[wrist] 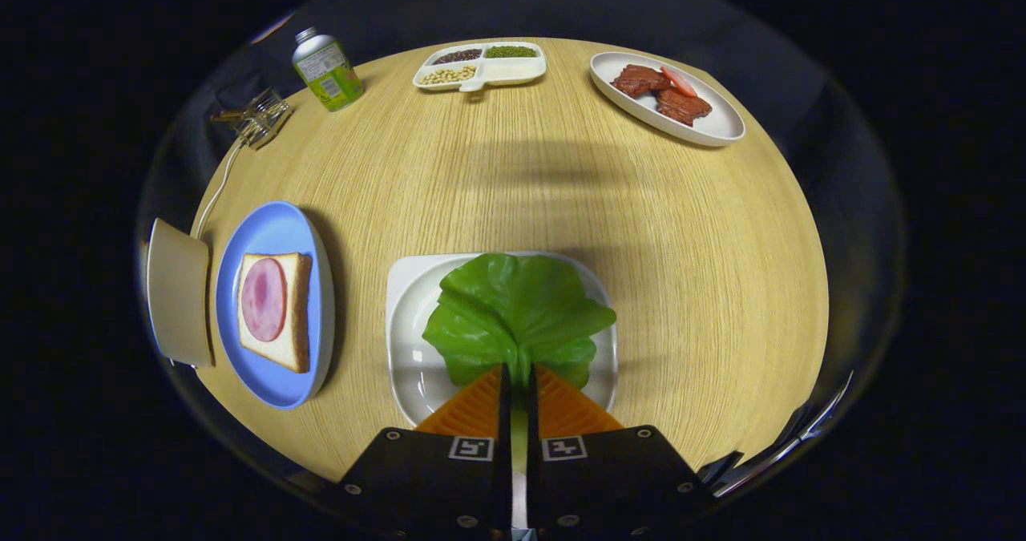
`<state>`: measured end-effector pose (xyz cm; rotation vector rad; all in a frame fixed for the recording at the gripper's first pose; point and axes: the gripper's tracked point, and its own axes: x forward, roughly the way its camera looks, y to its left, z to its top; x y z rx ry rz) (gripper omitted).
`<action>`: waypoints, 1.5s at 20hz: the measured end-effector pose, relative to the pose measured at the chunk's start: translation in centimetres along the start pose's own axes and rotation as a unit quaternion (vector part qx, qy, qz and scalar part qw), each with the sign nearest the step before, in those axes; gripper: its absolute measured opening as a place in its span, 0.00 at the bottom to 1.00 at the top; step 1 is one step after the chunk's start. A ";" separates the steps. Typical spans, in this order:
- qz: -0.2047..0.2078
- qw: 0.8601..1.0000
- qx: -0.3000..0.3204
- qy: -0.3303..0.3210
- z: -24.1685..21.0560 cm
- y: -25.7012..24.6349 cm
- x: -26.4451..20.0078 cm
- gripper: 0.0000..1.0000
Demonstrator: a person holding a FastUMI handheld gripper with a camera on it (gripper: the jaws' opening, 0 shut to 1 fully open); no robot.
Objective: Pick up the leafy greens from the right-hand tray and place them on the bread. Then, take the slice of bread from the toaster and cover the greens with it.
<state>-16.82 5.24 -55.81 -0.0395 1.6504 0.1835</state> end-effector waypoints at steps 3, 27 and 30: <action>0.027 0.999 0.019 -0.015 0.8 1.5 -1.9 0.05; 0.146 0.988 -0.046 -0.033 4.5 18.7 -7.0 0.05; 0.152 0.987 -0.050 -0.029 4.5 19.9 -6.6 0.06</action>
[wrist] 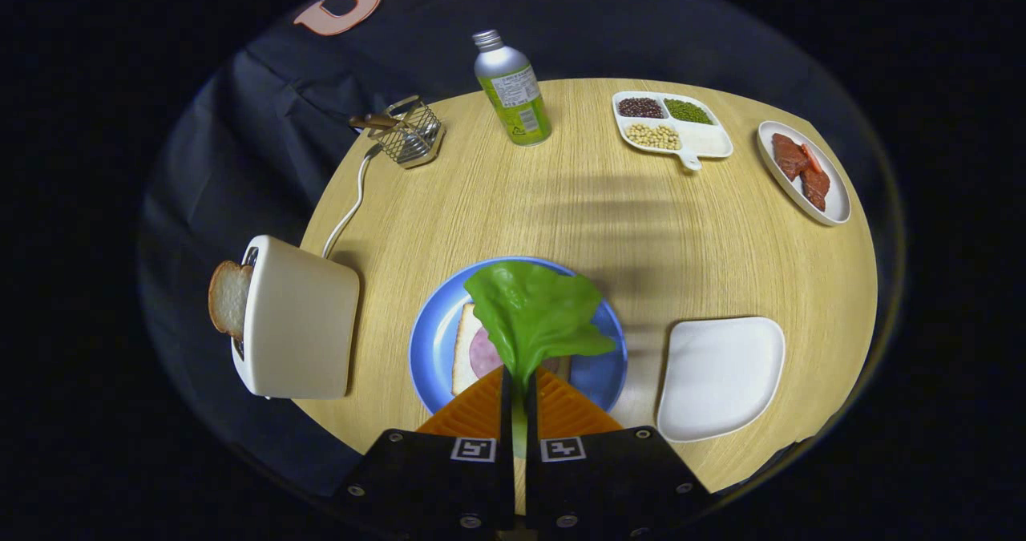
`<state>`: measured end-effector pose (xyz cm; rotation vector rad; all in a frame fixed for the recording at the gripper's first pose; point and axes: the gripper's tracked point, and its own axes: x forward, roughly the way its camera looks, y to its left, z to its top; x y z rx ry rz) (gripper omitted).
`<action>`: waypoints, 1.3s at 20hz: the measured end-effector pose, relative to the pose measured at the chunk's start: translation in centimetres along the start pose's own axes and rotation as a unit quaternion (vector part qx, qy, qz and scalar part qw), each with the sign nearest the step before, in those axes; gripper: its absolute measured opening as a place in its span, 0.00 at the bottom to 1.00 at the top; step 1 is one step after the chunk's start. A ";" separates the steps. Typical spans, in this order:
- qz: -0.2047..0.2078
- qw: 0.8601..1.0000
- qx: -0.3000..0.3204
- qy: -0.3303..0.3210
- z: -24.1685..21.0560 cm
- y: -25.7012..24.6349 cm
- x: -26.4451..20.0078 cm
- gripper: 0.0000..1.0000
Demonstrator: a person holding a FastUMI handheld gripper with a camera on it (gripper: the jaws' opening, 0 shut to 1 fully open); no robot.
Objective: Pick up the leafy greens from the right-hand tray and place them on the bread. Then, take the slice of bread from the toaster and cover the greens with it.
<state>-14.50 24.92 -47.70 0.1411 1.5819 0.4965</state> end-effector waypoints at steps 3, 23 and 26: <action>0.001 1.000 -0.001 0.011 -0.1 0.7 0.9 0.06; -0.019 0.999 -0.025 -0.018 1.5 2.5 -1.1 0.64; -0.009 0.999 -0.035 -0.030 2.5 4.7 -3.2 0.76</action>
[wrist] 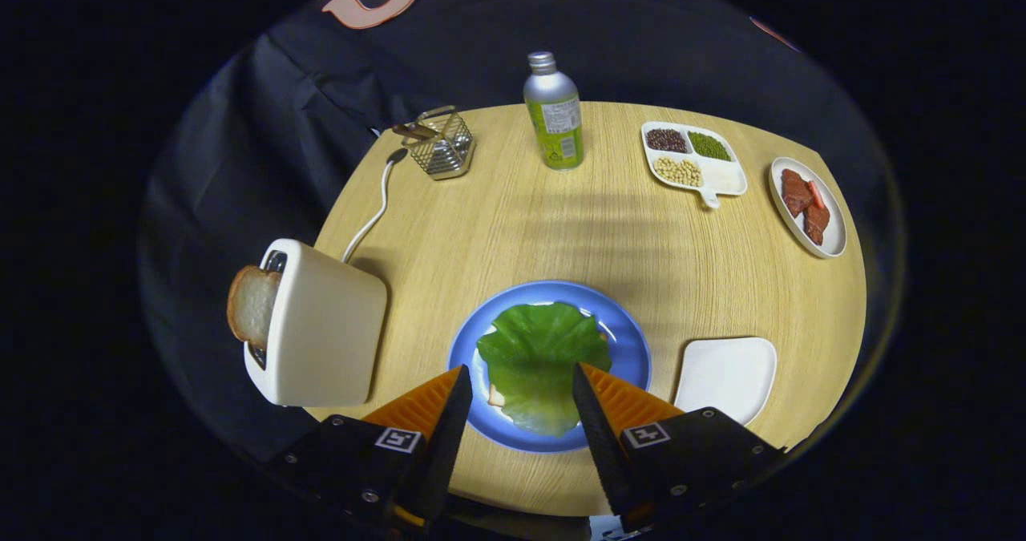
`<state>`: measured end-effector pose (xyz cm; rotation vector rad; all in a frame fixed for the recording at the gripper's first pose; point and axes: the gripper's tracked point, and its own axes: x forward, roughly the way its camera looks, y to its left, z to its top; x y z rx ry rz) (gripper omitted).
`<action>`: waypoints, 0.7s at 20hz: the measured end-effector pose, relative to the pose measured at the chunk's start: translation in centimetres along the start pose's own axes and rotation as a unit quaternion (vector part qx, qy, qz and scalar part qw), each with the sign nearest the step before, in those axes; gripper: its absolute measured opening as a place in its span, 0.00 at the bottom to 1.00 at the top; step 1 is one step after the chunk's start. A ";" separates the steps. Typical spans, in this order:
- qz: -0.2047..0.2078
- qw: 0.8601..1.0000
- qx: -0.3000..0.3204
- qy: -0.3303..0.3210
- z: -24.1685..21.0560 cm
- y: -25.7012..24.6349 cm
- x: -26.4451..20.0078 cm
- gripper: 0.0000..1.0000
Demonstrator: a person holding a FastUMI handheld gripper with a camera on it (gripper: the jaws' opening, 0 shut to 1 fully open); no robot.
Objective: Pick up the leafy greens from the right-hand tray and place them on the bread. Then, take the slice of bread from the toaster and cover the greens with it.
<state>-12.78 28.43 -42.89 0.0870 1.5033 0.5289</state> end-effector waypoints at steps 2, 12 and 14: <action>0.007 1.000 -0.009 -0.008 0.9 1.6 -1.5 0.84; 0.068 0.997 -0.025 0.001 3.5 13.4 -5.1 0.90; 0.077 0.997 -0.029 0.011 3.4 15.8 -5.0 0.90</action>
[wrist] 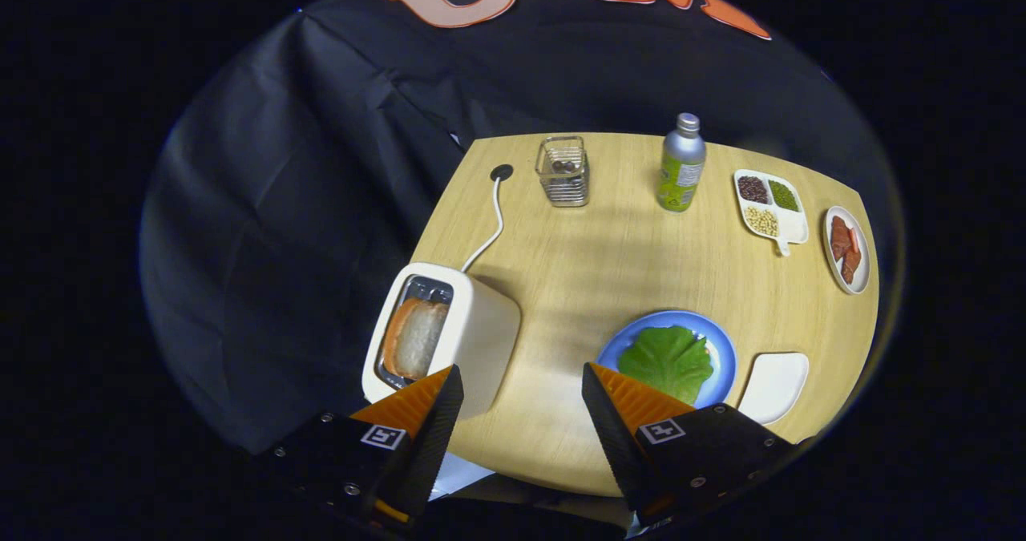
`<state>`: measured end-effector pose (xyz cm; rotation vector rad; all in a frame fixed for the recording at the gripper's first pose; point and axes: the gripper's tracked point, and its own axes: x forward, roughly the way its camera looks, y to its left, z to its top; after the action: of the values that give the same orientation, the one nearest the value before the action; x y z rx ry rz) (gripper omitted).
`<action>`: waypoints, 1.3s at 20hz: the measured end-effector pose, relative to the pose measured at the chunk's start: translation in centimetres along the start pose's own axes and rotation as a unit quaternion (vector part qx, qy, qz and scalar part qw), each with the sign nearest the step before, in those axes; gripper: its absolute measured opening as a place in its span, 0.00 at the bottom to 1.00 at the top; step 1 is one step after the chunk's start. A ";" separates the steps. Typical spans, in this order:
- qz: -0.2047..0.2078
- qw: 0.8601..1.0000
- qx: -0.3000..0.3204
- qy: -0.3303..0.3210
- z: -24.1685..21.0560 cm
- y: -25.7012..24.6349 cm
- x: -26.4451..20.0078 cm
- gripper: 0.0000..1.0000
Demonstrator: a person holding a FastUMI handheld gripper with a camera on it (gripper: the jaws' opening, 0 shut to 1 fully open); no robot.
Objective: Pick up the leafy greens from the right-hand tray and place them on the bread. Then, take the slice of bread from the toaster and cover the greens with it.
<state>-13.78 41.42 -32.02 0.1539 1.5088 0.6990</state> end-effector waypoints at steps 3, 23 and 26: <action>0.009 1.000 -0.008 0.012 0.6 3.1 1.0 0.90; -0.040 0.994 -0.006 0.098 -0.4 9.0 8.6 0.49; -0.042 0.993 0.005 0.114 -1.3 9.2 9.0 0.33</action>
<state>-18.81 52.95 -35.17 0.0181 1.7280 0.6585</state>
